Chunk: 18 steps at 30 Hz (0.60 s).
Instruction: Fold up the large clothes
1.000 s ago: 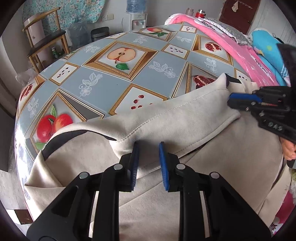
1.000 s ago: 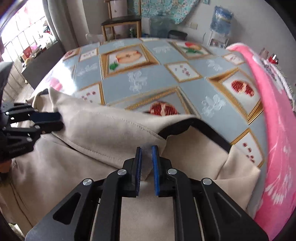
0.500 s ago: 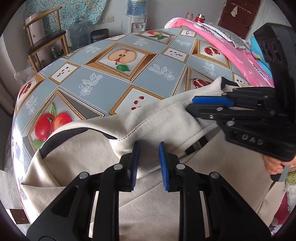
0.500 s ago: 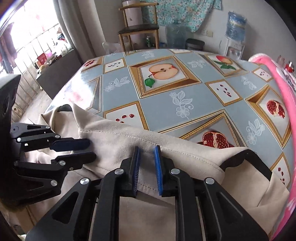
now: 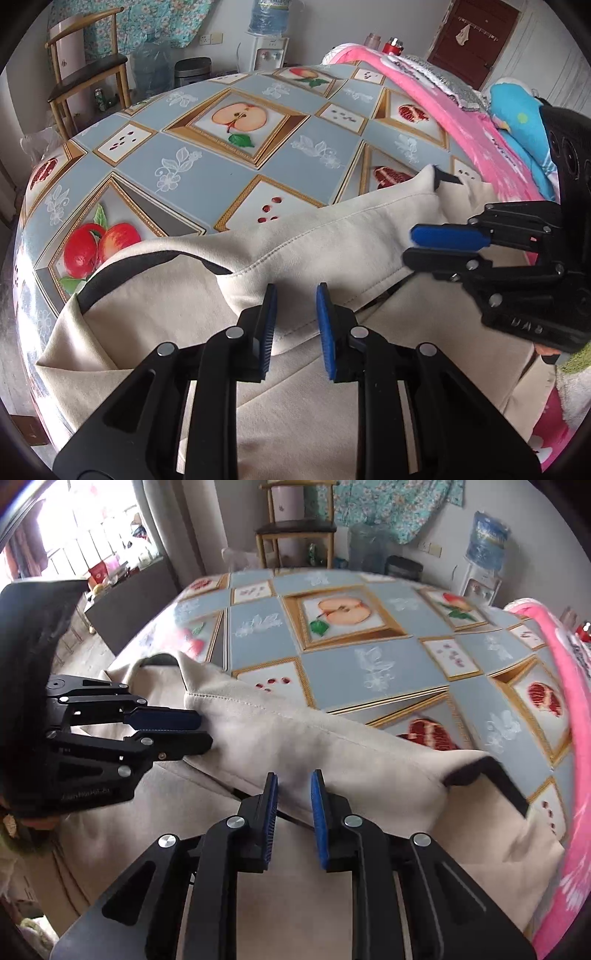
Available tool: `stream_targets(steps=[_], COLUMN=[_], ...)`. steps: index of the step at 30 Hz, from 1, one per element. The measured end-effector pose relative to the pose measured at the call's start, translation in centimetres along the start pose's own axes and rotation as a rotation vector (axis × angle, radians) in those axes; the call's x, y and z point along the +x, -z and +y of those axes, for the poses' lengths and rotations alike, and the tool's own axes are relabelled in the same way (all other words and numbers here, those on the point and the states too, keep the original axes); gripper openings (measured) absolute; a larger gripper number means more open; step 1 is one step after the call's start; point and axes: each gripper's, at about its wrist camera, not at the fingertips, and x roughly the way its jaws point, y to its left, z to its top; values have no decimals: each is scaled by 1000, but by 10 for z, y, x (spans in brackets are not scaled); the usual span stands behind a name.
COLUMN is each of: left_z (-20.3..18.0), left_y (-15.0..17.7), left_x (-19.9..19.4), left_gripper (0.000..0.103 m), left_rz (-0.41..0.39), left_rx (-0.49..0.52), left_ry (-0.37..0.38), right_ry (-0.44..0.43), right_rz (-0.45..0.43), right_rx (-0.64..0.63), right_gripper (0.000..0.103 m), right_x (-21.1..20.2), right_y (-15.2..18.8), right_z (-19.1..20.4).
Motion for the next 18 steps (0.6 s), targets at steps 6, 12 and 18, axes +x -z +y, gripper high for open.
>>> stream_targets(steps=[6,12,18], left_z=[-18,-27,-33], left_y=[-5,-3,-8], left_x=[11,15,-2], left_gripper=[24,24,25], left_rz=[32,51,-14], left_rx=[39,87,72], left_ry=[-16,-78,-6], right_ry=[15,26,-71], right_rz=[37,29,-34], right_rx=[128,237,265], right_gripper=[21,21,23], right_x=[18,9,0], right_y=[12,13,13], right_z=[-39,-63,-61])
